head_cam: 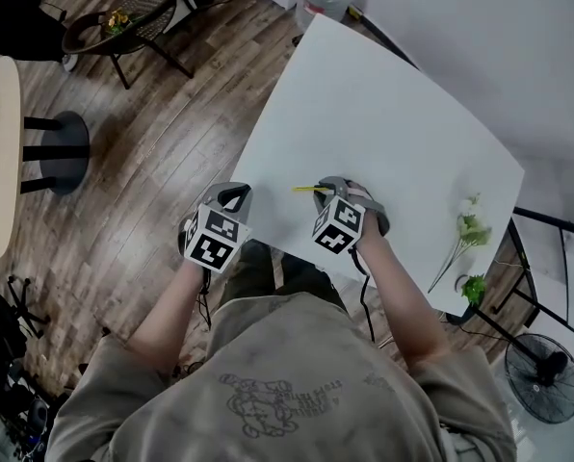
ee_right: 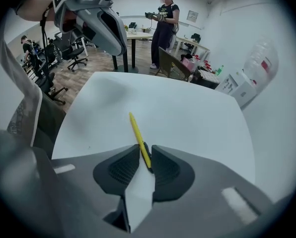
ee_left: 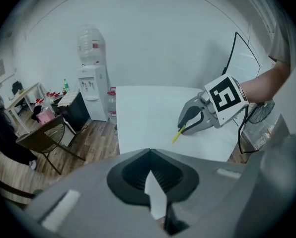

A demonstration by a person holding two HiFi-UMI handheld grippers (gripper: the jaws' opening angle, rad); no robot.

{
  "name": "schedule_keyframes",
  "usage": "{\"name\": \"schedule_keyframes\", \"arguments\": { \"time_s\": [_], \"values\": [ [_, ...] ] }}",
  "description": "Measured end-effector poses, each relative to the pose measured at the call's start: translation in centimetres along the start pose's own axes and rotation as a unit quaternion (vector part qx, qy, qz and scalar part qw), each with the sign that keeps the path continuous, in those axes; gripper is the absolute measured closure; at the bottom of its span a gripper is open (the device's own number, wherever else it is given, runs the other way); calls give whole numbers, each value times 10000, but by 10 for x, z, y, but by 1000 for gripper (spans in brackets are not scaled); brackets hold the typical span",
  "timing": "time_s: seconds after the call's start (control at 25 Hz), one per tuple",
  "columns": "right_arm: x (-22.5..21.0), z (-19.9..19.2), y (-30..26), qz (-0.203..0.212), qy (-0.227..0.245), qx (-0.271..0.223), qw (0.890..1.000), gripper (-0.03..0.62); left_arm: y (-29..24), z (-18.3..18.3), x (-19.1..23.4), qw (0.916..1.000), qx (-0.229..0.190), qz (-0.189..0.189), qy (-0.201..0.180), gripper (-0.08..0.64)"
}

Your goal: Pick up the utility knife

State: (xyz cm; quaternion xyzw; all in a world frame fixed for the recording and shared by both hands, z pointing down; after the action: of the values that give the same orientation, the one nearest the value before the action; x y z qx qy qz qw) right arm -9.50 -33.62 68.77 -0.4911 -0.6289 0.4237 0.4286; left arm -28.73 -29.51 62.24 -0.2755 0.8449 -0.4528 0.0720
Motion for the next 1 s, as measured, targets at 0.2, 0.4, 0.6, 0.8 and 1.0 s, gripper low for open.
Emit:
{"name": "schedule_keyframes", "arguments": {
  "time_s": [0.2, 0.4, 0.6, 0.8, 1.0],
  "values": [
    [6, -1, 1, -100, -22, 169, 9998, 512, 6, -5, -7, 10000, 2, 25, -9, 560],
    [7, -13, 9, -121, -248, 344, 9990, 515, 11, -7, -10, 10000, -9, 86, 15, 560],
    [-4, -10, 40, -242, -1001, -93, 9946, 515, 26, 0, -6, 9995, -153, 275, 20, 560],
    [-23, 4, 89, -464, -1704, -766, 9813, 515, 42, 25, -4, 9980, -411, 440, -173, 560],
    [-40, 18, 144, -811, -1978, -1521, 9650, 515, 62, 58, -7, 9946, -778, 591, -352, 560]
  ]
}}
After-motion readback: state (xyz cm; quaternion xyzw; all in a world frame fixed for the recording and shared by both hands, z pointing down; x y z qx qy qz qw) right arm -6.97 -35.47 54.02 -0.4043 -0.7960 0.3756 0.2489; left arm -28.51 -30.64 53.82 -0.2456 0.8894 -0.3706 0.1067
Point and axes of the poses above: the fingertips, and each gripper's own axes: y backward along the fingers, x to its left, z out of its top, the point moved 8 cm from there along y, backward along the fingers
